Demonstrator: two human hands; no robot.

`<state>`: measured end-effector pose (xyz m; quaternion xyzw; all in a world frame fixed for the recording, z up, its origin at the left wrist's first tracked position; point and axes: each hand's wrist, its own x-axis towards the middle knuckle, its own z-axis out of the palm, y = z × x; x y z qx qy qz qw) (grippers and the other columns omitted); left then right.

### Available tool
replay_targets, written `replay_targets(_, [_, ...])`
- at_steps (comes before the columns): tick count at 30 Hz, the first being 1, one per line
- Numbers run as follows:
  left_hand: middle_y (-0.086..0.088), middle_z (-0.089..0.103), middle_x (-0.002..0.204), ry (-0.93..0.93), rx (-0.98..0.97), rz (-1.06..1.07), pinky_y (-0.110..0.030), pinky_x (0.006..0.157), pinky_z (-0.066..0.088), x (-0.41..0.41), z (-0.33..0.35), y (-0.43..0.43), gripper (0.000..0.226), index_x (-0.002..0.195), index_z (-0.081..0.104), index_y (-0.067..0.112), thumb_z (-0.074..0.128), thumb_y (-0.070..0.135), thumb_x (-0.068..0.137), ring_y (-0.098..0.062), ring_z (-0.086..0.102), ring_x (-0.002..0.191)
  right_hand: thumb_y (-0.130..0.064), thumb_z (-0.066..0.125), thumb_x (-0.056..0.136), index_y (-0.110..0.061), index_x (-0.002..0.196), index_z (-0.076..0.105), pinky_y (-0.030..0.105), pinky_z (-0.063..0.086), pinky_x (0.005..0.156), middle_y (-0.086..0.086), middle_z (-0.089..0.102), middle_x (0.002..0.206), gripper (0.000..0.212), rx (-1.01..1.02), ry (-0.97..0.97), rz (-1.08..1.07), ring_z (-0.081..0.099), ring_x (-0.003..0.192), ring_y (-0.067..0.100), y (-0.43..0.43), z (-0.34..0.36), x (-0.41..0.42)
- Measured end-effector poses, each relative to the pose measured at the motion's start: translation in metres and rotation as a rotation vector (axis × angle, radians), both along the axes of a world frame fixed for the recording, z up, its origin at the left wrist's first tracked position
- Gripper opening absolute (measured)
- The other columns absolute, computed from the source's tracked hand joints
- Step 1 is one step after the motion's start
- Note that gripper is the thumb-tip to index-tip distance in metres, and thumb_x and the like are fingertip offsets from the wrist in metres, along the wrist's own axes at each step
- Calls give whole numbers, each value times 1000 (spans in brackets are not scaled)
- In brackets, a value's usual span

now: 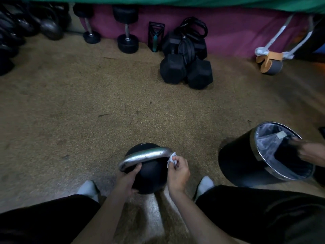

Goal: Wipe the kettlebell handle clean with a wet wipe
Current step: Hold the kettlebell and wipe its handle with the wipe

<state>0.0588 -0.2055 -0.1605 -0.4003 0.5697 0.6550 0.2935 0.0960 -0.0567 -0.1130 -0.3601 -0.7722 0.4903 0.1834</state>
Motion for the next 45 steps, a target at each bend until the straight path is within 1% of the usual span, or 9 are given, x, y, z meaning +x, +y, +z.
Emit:
replay_targets(5, [-14,54,144,-19,1,-3,-64,81,54,0,-1,0,77,143,46,23,85,34,77,-44,51,129,6,58,79,-12,84,65,12,44,70,-4,57,87,20,45,88,9,58,80,9,2,10,-4])
replay_targets(11, [-14,54,144,-21,7,1,-49,61,56,0,0,0,80,144,46,23,87,35,76,-44,51,130,5,59,82,-14,85,66,2,40,67,-6,57,86,20,22,52,44,58,79,8,-2,8,4])
replay_targets(15, [-14,57,142,0,1,0,-46,59,55,0,0,0,77,142,47,22,86,34,76,-43,54,126,4,59,82,-12,86,68,9,44,68,-1,60,90,18,23,22,-6,58,79,8,2,9,-3])
replay_targets(19, [-14,57,141,8,10,6,-48,63,55,-1,0,1,73,141,48,22,85,30,79,-43,53,127,1,61,83,-11,93,70,14,46,74,-5,60,91,17,66,73,27,60,82,5,0,13,0])
replay_targets(25, [-13,56,142,8,14,13,-58,74,55,0,-1,1,75,142,48,22,86,31,77,-43,52,128,0,63,84,-6,101,72,-4,35,81,1,67,103,20,56,38,19,62,95,9,2,13,3])
replay_targets(31, [-14,56,142,1,-2,20,-65,80,54,-1,0,0,72,139,50,22,86,30,78,-44,52,128,0,60,87,-8,103,72,-3,36,85,-7,66,103,22,132,103,130,60,95,1,5,33,-5])
replay_targets(36, [-14,56,142,-4,17,12,-67,87,51,0,1,0,71,138,51,21,86,31,77,-44,51,130,4,58,85,-7,103,72,-2,36,84,-4,68,103,25,134,30,169,63,97,9,15,27,-5])
replay_targets(41, [-14,54,144,1,25,8,-66,85,50,0,2,1,67,137,50,22,85,29,80,-44,48,132,2,58,86,-10,104,72,8,42,84,-5,68,102,25,179,14,260,63,91,7,23,41,-23])
replay_targets(45, [-15,53,145,-6,17,20,-68,87,50,0,3,1,71,140,49,20,85,29,79,-45,48,132,4,58,86,-9,103,73,-1,39,84,-5,68,104,27,204,8,312,62,93,4,25,41,-21])
